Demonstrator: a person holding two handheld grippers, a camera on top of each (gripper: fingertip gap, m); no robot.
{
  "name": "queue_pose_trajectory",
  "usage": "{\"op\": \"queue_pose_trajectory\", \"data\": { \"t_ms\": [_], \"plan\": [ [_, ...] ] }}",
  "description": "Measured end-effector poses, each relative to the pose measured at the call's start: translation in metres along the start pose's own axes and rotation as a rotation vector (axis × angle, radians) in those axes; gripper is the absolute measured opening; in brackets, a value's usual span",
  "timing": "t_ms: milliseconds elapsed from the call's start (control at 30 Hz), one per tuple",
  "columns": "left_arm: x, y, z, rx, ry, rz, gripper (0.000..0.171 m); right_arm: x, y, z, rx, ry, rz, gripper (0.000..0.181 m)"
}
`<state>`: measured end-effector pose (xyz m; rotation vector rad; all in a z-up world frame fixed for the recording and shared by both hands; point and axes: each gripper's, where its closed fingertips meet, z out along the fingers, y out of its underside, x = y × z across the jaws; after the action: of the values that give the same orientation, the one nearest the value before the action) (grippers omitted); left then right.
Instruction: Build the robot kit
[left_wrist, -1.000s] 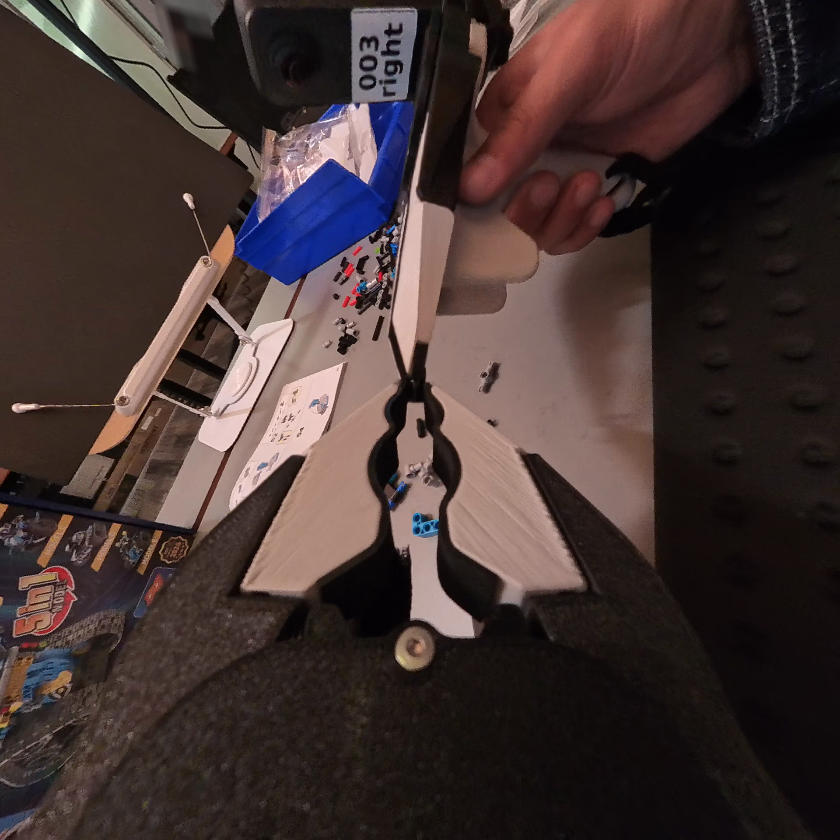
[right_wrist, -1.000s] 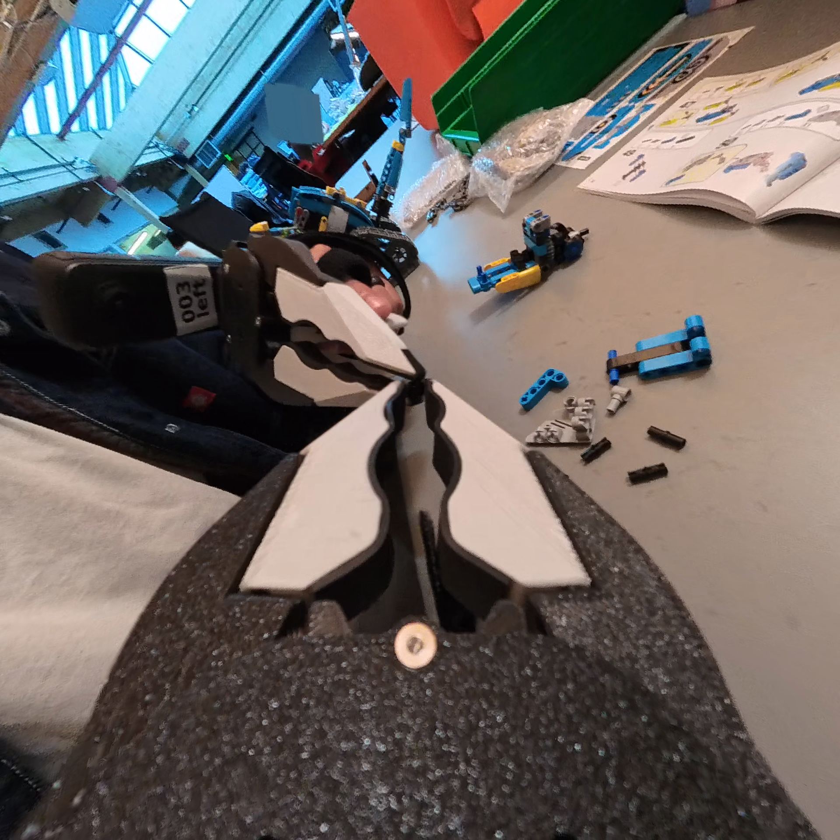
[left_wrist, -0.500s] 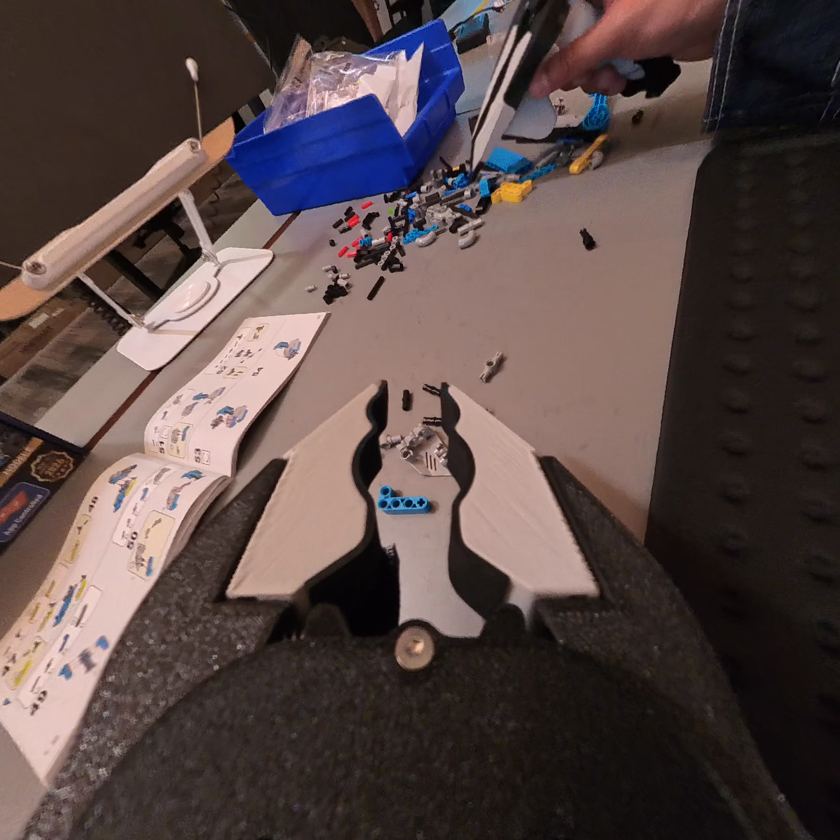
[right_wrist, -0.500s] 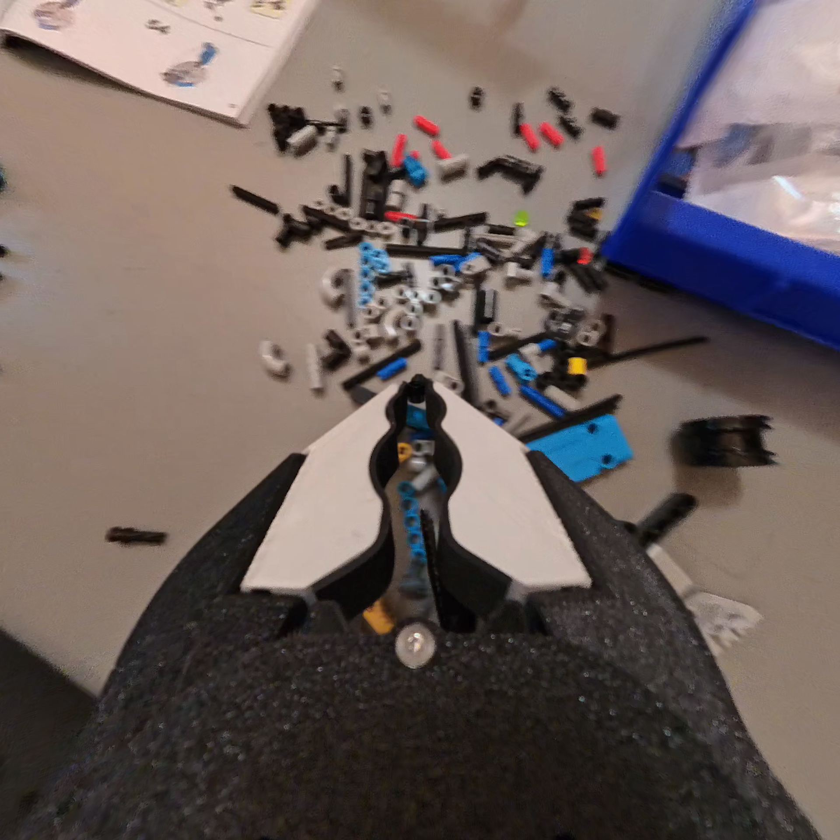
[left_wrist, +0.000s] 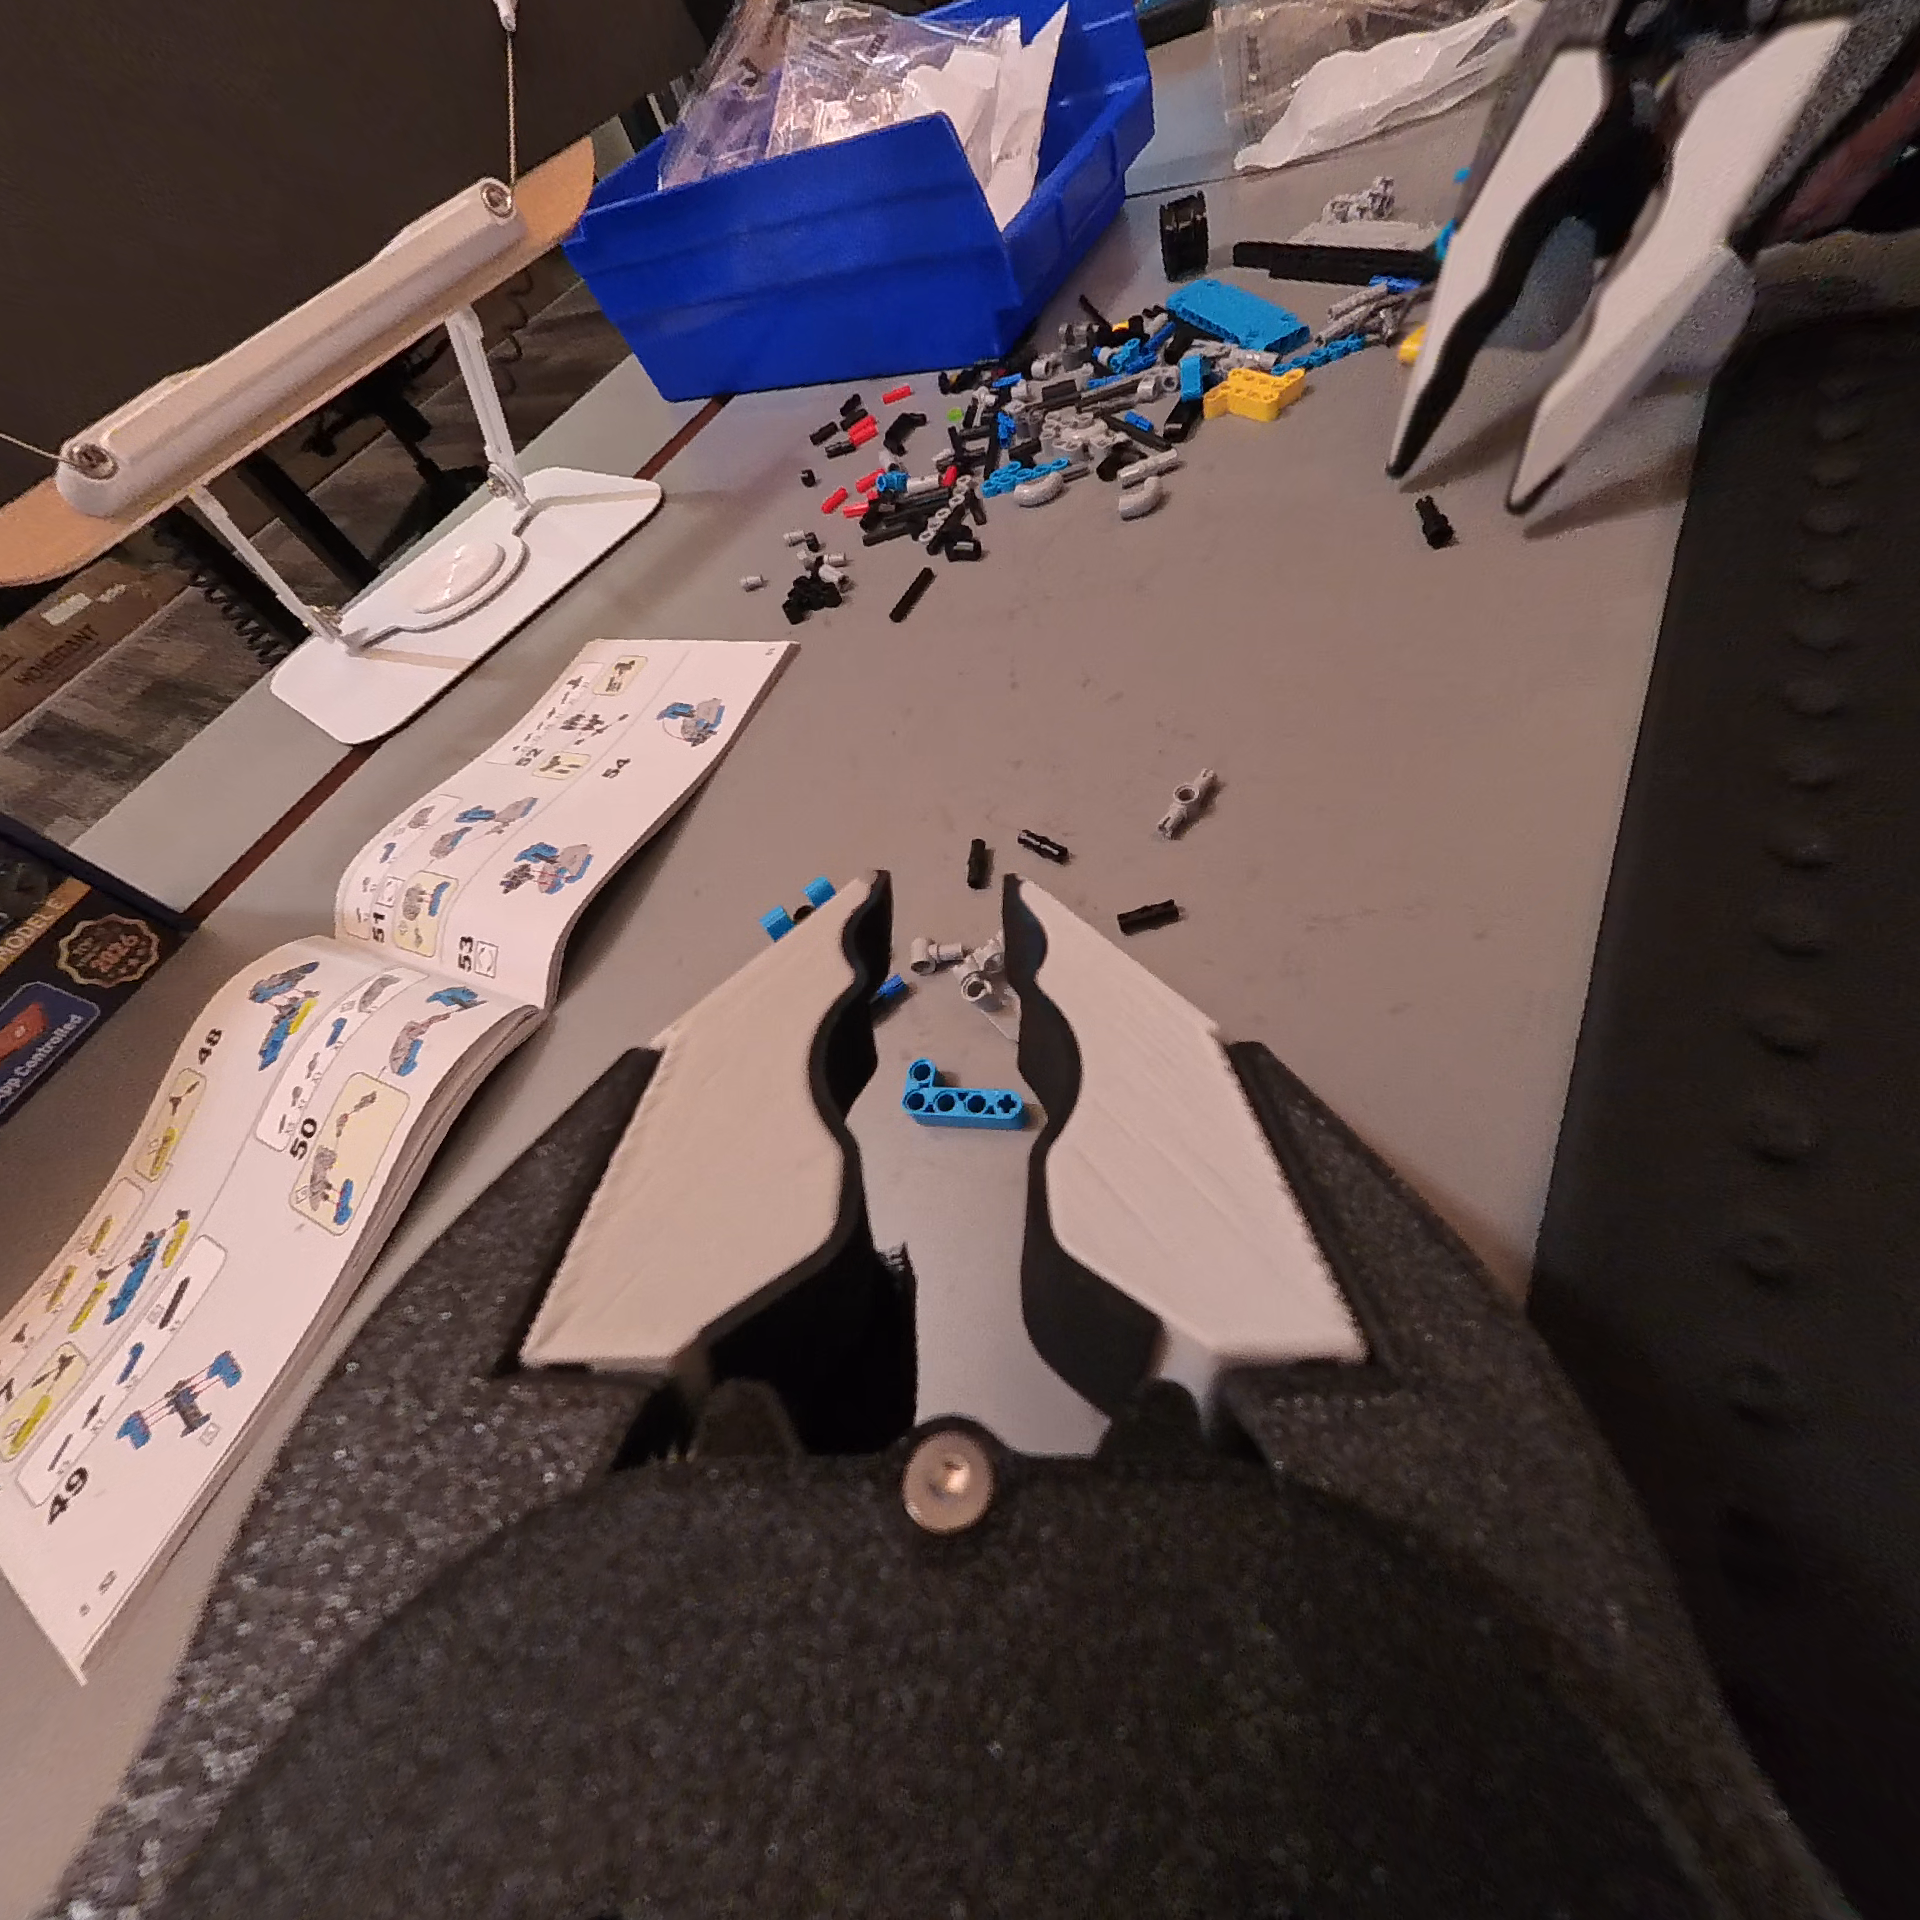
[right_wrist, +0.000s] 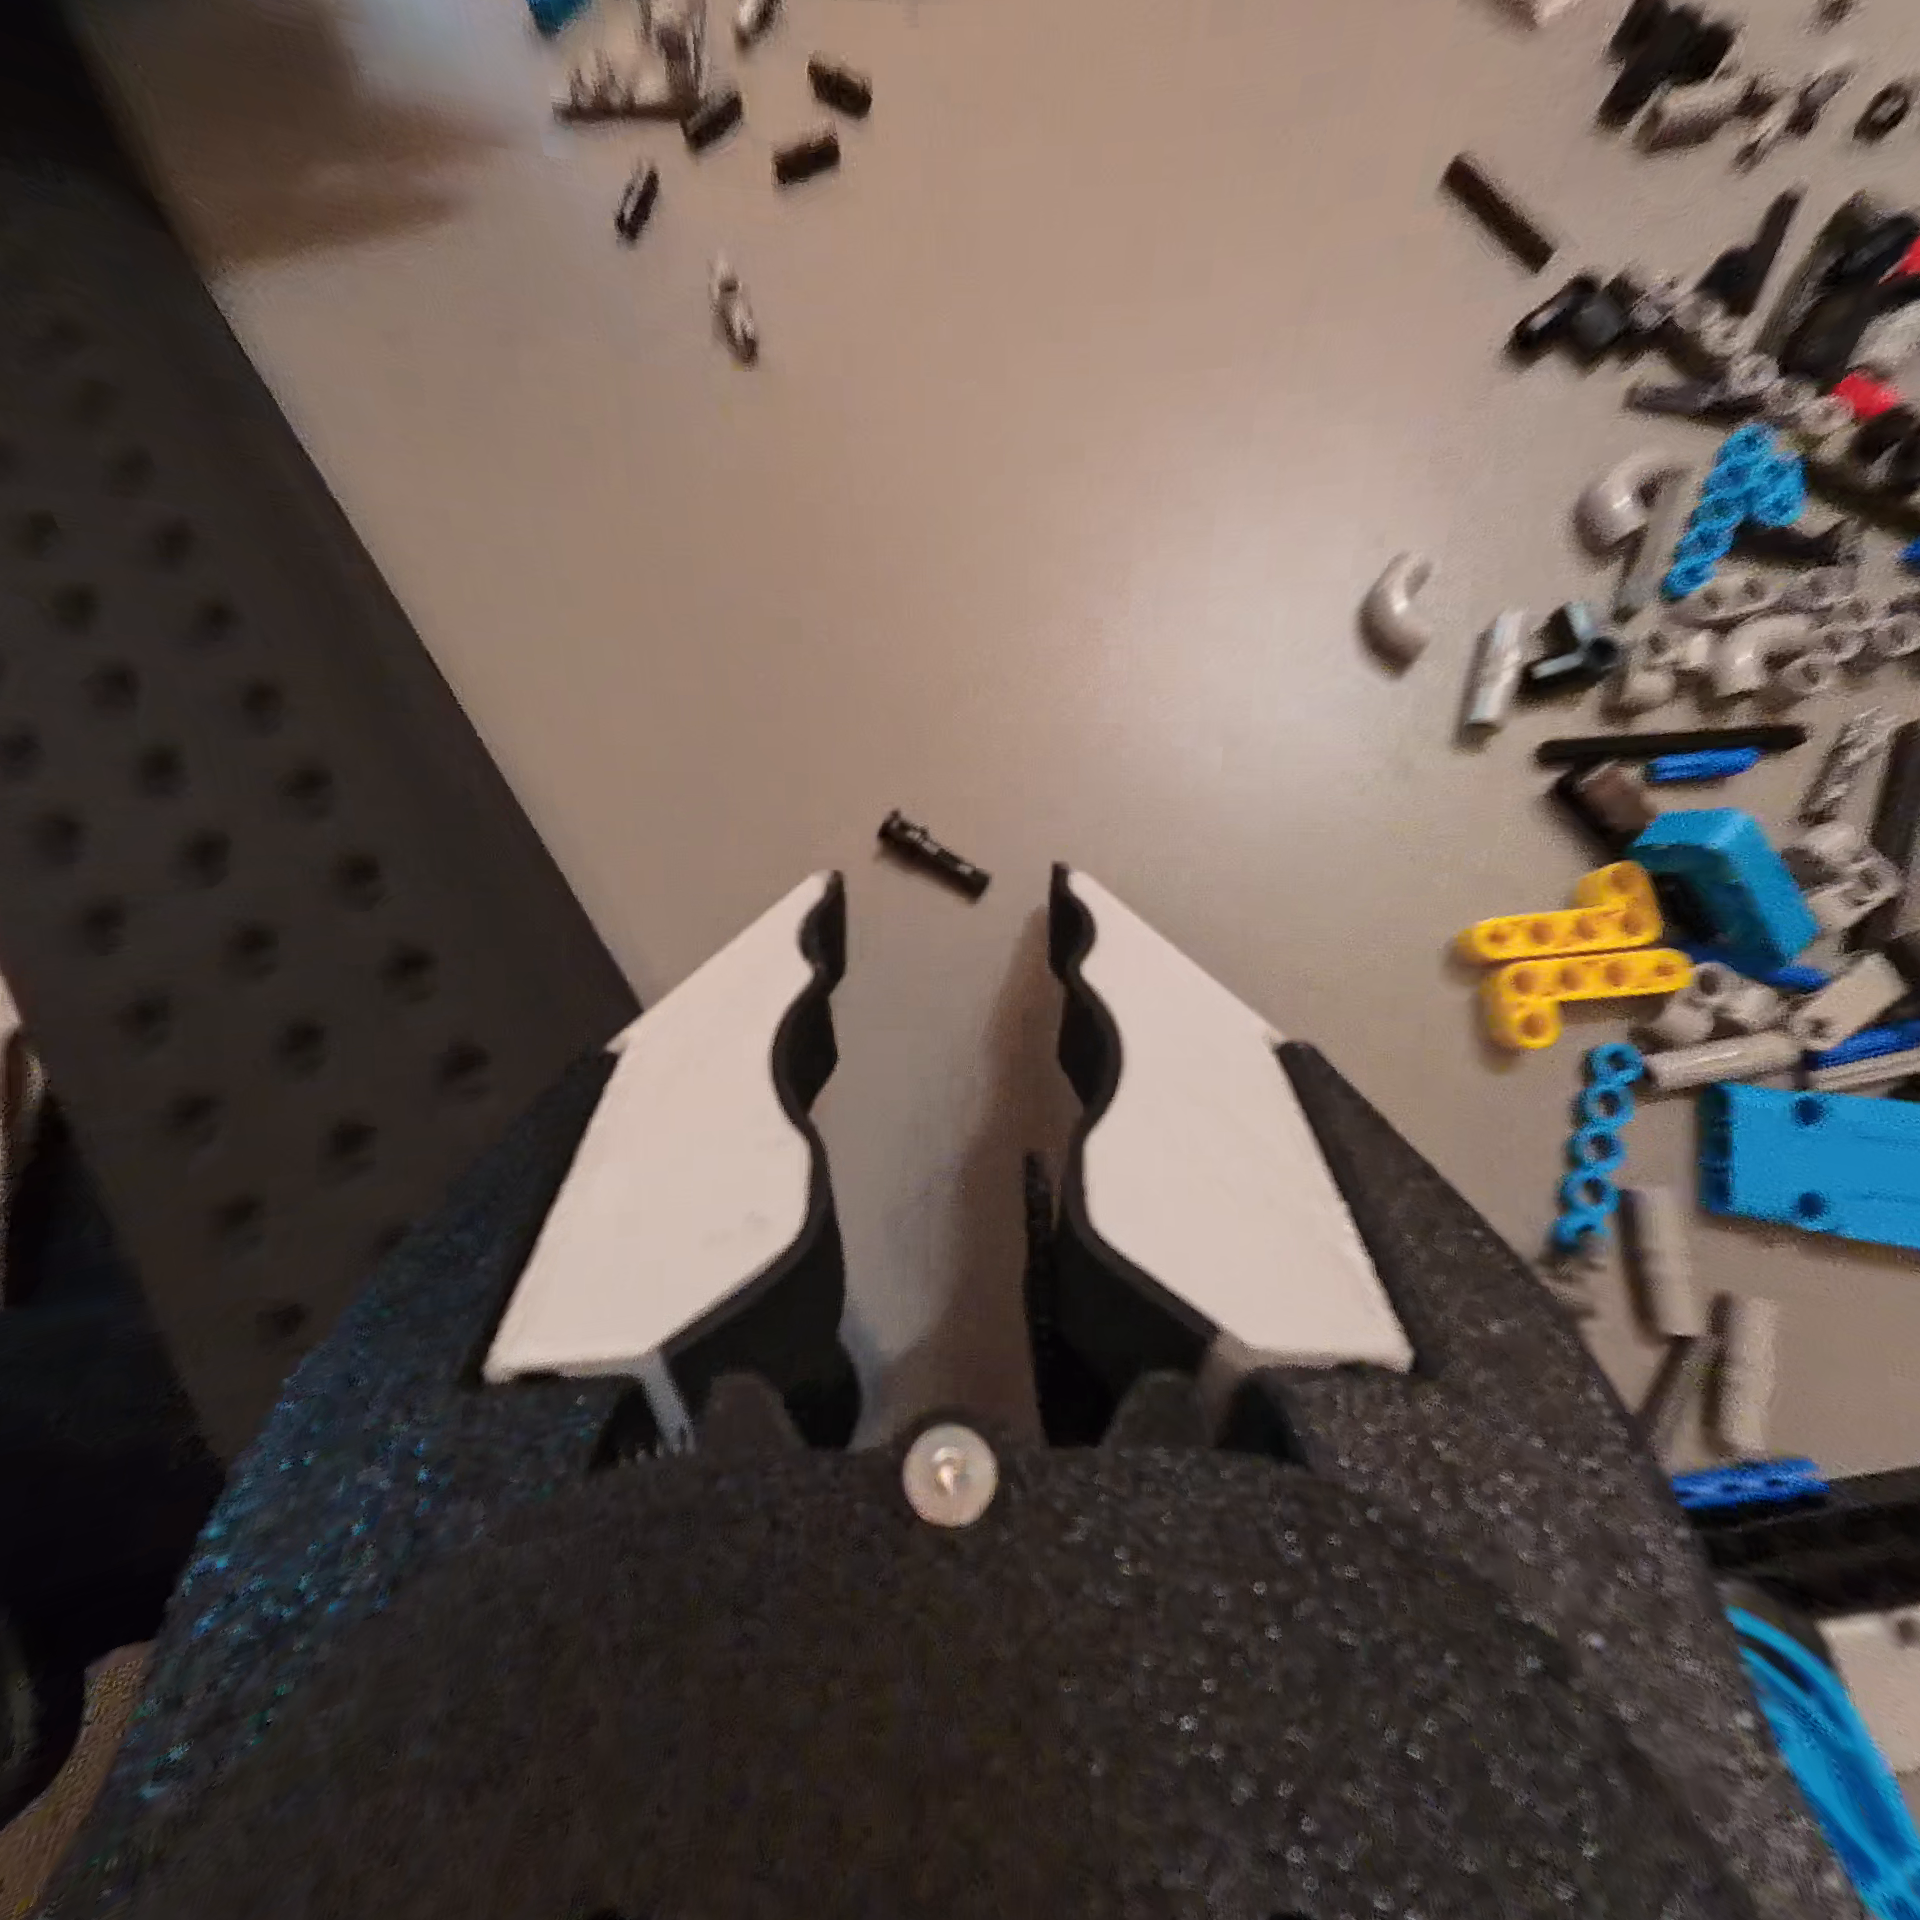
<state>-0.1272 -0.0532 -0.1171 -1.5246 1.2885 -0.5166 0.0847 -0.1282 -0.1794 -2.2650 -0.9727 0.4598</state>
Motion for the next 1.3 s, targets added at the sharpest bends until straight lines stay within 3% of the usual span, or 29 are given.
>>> {"op": "queue_pose_trajectory", "data": {
  "t_ms": [233,433,567,633,767,933,1100,1233,1300],
  "plan": [
    [0.001,0.0,0.0,-0.002,0.0,0.009,0.021,-0.003,0.001,0.01,0.05,0.052,-0.023,0.032],
    [-0.002,-0.001,-0.002,0.006,-0.005,-0.009,0.021,0.004,-0.004,0.013,0.017,0.059,-0.048,0.006],
    [-0.012,0.007,-0.001,-0.025,-0.042,-0.032,0.02,0.068,-0.012,-0.005,0.012,0.335,-0.081,0.006],
    [-0.021,0.014,0.001,-0.061,-0.077,-0.054,0.02,0.107,-0.016,-0.02,0.021,0.441,-0.016,0.006],
    [-0.036,0.031,0.001,-0.13,-0.128,-0.125,0.02,0.163,-0.008,-0.029,0.012,0.476,0.164,0.006],
    [-0.043,0.047,0.002,-0.178,-0.105,-0.237,0.02,0.183,0.0,-0.024,-0.016,0.465,0.217,0.005],
    [-0.036,0.046,0.004,-0.166,-0.034,-0.311,0.02,0.168,-0.018,-0.029,0.028,0.441,0.233,0.023],
    [-0.036,0.045,0.004,-0.16,-0.027,-0.303,0.02,0.1,-0.066,-0.014,0.114,0.292,0.109,0.028],
    [-0.035,0.045,0.004,-0.161,-0.025,-0.296,0.02,0.05,-0.081,0.009,0.115,0.137,0.055,0.028]
  ]
}}
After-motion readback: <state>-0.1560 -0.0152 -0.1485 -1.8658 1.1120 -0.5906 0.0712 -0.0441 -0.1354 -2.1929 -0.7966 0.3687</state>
